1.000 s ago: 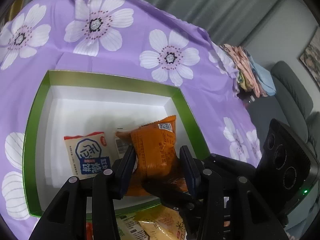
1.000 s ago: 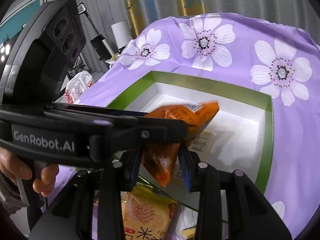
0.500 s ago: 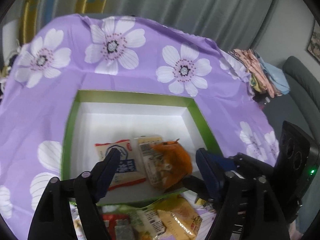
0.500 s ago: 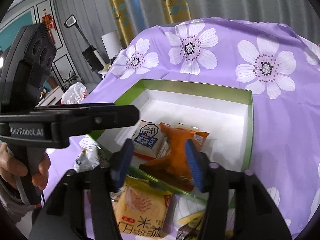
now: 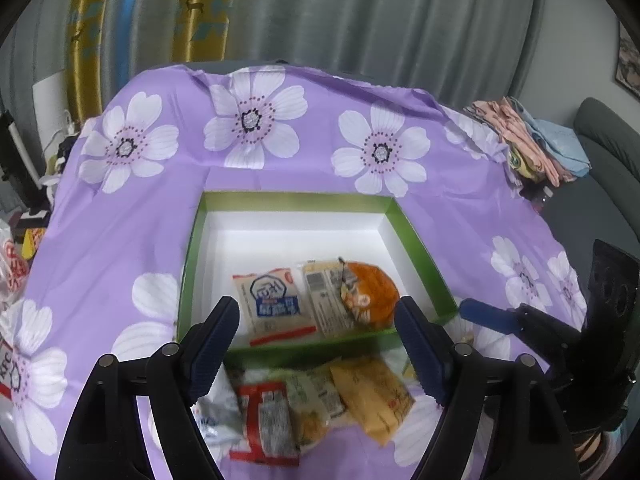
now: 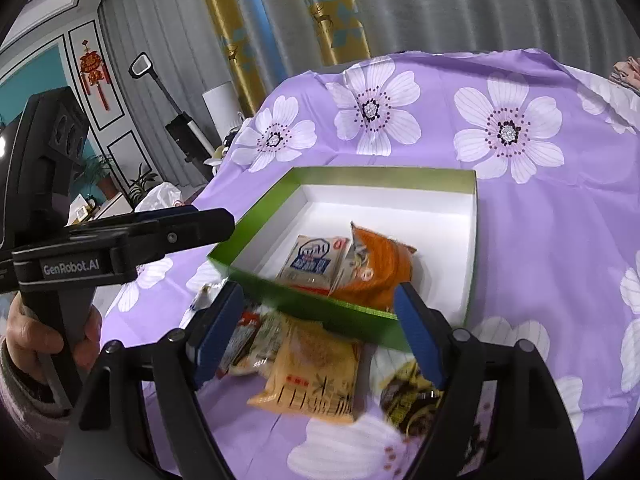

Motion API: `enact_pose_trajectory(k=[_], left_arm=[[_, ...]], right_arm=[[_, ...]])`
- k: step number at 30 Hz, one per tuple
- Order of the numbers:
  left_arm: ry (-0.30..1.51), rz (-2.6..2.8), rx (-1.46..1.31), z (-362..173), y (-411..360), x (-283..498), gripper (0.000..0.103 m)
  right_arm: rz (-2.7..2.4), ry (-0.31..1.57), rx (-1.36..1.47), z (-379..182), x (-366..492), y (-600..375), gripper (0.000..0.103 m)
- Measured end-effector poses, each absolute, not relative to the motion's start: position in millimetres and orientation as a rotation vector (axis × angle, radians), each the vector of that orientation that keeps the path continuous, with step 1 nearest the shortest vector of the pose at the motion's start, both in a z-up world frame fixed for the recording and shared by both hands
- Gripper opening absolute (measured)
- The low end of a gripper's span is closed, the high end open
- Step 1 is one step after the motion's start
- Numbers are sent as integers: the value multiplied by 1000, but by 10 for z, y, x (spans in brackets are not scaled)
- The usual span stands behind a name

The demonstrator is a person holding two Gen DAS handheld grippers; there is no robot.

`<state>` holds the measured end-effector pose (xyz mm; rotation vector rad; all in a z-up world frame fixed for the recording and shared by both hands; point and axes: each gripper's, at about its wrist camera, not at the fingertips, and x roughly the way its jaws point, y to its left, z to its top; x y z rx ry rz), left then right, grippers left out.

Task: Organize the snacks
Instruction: 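Withdraw the right tool from the box toward the remaining snacks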

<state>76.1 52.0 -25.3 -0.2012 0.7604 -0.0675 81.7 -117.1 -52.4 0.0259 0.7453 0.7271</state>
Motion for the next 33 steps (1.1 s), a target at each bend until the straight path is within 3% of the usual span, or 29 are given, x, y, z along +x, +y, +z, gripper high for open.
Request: enact_pose_trajectory(k=[33], left_arm=[[900, -57, -362, -744, 631, -107, 81]], right_arm=[[750, 901, 79, -934, 199, -1394, 80]])
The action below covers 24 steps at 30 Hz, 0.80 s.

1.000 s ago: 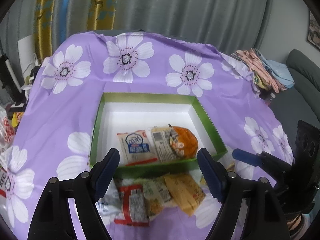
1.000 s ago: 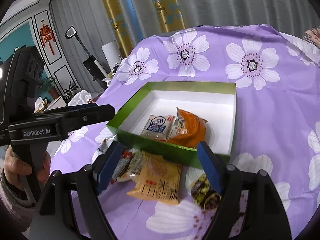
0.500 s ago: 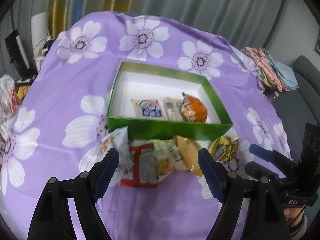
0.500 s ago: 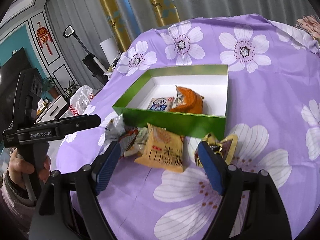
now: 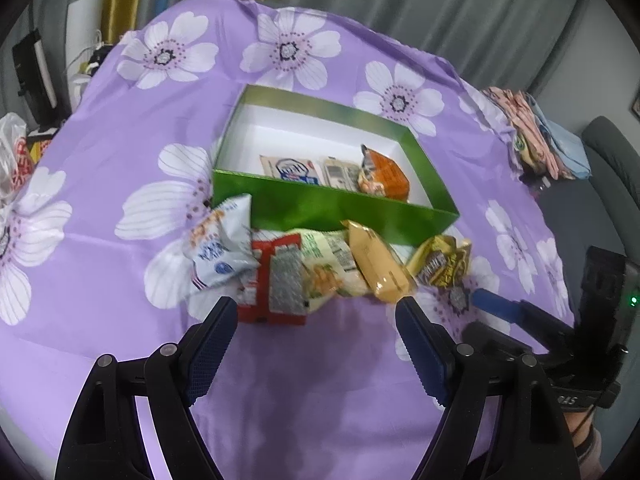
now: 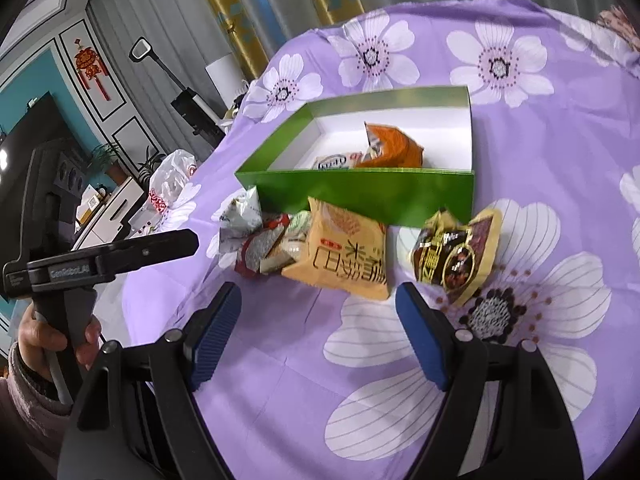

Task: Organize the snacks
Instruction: 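Withdraw the right tool from the box toward the remaining snacks, then lower the right tool and grasp the yellow rice-cracker bag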

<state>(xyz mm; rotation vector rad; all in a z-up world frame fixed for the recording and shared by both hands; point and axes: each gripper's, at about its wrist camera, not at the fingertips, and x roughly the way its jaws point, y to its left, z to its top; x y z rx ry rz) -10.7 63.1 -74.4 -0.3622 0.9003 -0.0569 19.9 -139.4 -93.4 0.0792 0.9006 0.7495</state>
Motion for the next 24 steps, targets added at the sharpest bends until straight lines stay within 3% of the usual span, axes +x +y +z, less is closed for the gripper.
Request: enact_pose_trajectory(k=[24], left_arm=[[945, -175, -354, -905, 141, 304, 81]], right_arm=[[762, 968, 159, -1339, 482, -1574, 80]])
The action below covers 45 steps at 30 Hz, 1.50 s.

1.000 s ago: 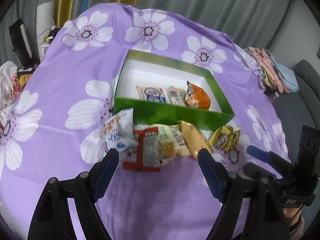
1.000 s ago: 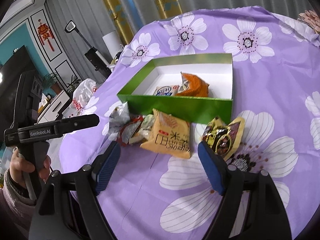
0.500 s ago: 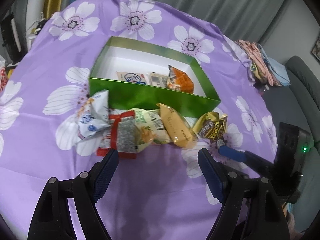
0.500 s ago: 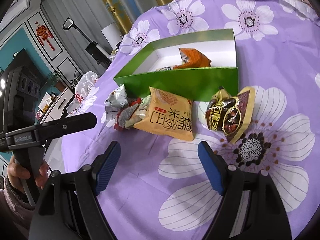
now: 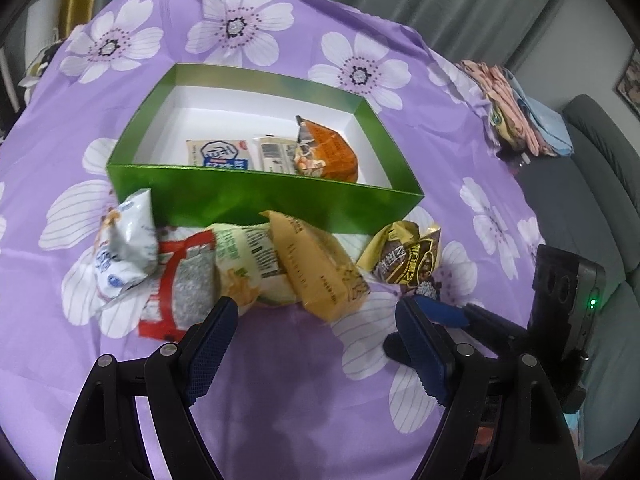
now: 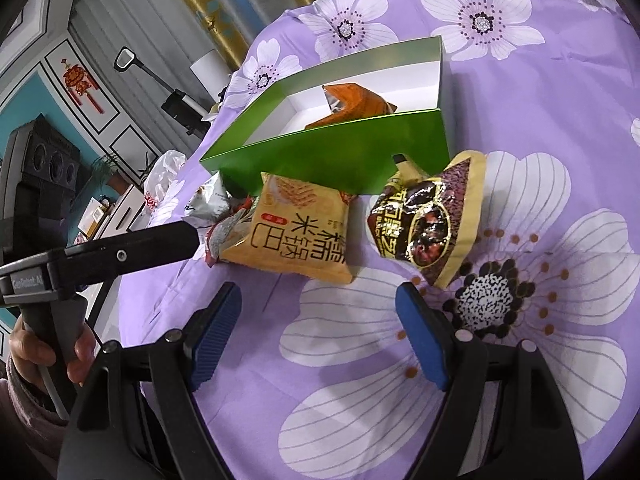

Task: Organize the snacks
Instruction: 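Lower the right tool and grasp the yellow rice-cracker bag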

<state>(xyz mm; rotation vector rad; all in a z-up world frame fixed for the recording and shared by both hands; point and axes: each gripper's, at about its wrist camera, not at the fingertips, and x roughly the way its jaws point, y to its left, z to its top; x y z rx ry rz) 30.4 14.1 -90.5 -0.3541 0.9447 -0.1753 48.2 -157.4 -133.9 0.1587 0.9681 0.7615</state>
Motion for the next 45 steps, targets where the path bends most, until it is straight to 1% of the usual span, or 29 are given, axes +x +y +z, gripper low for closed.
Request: enact_pose_trajectory(k=[22, 38, 45], left_arm=[[984, -193, -332, -1009, -16, 542, 81], [972, -207, -323, -981, -74, 653, 81], [980, -188, -298, -1046, -96, 731, 81]], right_arm=[[807, 960, 204, -1451, 632, -1549, 80], [830, 959, 206, -1466, 736, -1529, 81], [853, 967, 196, -1477, 775, -1434, 81]])
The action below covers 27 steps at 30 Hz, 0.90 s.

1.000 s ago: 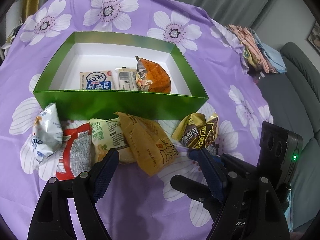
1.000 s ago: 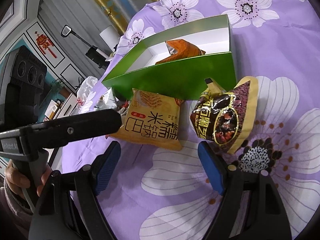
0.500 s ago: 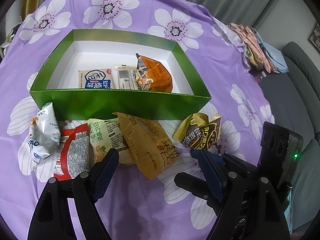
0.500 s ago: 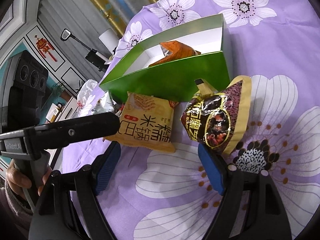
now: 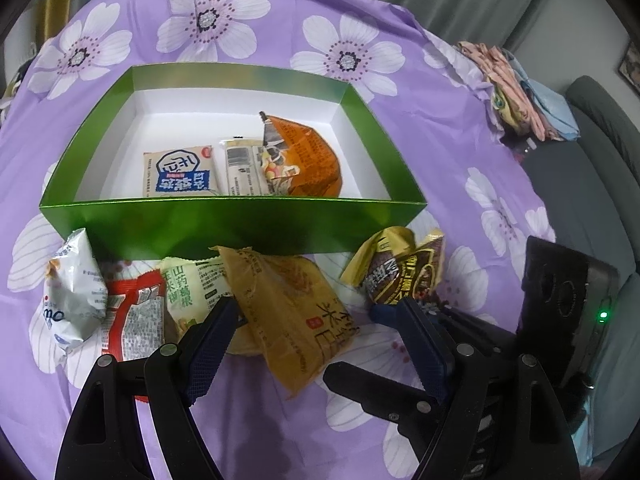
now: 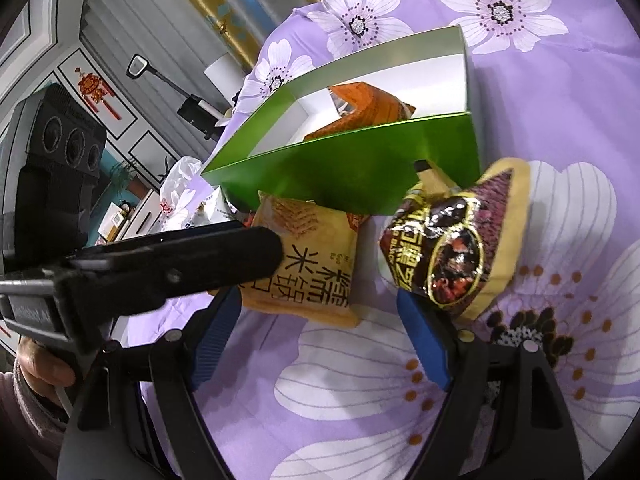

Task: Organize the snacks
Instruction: 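Lower the right tool and grasp the yellow rice-cracker bag, then lift the yellow bag into the green box and release it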

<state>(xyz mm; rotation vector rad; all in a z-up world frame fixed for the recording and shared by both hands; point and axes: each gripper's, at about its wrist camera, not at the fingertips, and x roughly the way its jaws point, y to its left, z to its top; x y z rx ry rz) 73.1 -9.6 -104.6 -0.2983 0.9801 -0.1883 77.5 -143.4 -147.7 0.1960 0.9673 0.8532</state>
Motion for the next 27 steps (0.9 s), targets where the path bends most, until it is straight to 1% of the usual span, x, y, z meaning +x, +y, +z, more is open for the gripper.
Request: enact_pose_trajectory(k=[4, 6, 7, 8, 9, 11, 12, 15, 16, 17, 22, 24, 27], left_arm=[[968, -185, -322, -1079, -34, 745, 81], [965, -185, -338, -1093, 10, 753, 80], [964, -185, -339, -1100, 21, 752, 76], [965, -185, -333, -1106, 24, 752, 73], [968, -186, -324, -1115, 22, 752, 72], [971, -187, -309, -1124, 11, 751, 69], [972, -187, -295, -1128, 3, 751, 68], [974, -190, -277, -1136, -4, 757, 60], [973, -185, -266, -1137, -14, 756, 55], [971, -180, -253, -1139, -22, 752, 54], [960, -182, -226, -1140, -39, 725, 53], [951, -175, -223, -1114, -32, 697, 53], [941, -180, -231, -1066, -17, 635, 53]], right_arm=[[885, 976, 189, -1490, 786, -1344, 79], [901, 976, 188, -1496, 798, -1313, 75], [908, 974, 188, -1492, 791, -1303, 75], [917, 973, 187, -1491, 795, -1284, 72], [932, 975, 184, -1492, 800, -1253, 68], [944, 976, 176, -1497, 801, -1214, 66], [950, 976, 174, -1497, 802, -1204, 62], [957, 965, 171, -1485, 788, -1203, 56], [955, 963, 174, -1483, 792, -1209, 53], [952, 962, 177, -1485, 802, -1219, 51], [945, 943, 151, -1461, 768, -1185, 49], [944, 916, 145, -1419, 735, -1198, 45], [943, 892, 152, -1369, 690, -1226, 42]])
